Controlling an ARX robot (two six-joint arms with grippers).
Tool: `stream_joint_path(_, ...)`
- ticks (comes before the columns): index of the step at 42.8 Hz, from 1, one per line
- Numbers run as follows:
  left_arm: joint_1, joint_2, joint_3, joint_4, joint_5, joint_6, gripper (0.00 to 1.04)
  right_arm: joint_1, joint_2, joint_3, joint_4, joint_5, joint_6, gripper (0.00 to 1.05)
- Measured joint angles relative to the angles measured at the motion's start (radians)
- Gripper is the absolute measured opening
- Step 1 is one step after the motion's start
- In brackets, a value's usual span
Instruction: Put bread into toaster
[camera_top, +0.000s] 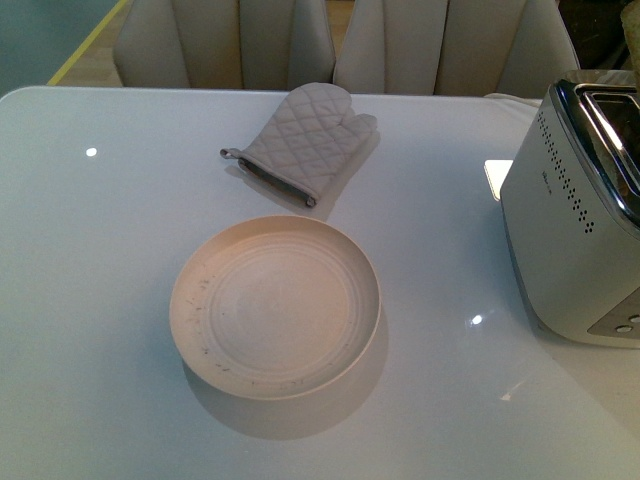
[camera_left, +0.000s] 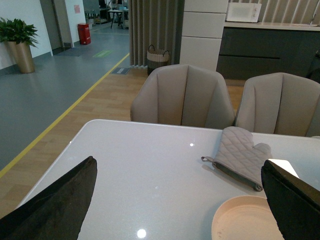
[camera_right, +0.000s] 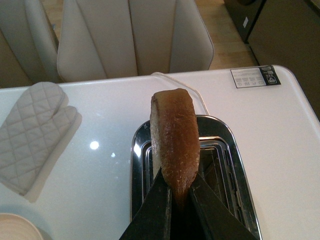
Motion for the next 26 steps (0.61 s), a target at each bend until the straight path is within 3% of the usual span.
stream_joint_path(26, 0.000, 0.000, 0.000, 0.000, 0.000, 0.000, 0.98, -0.013, 0.072, -0.023, -0.010, 0.017, -0.010, 0.03)
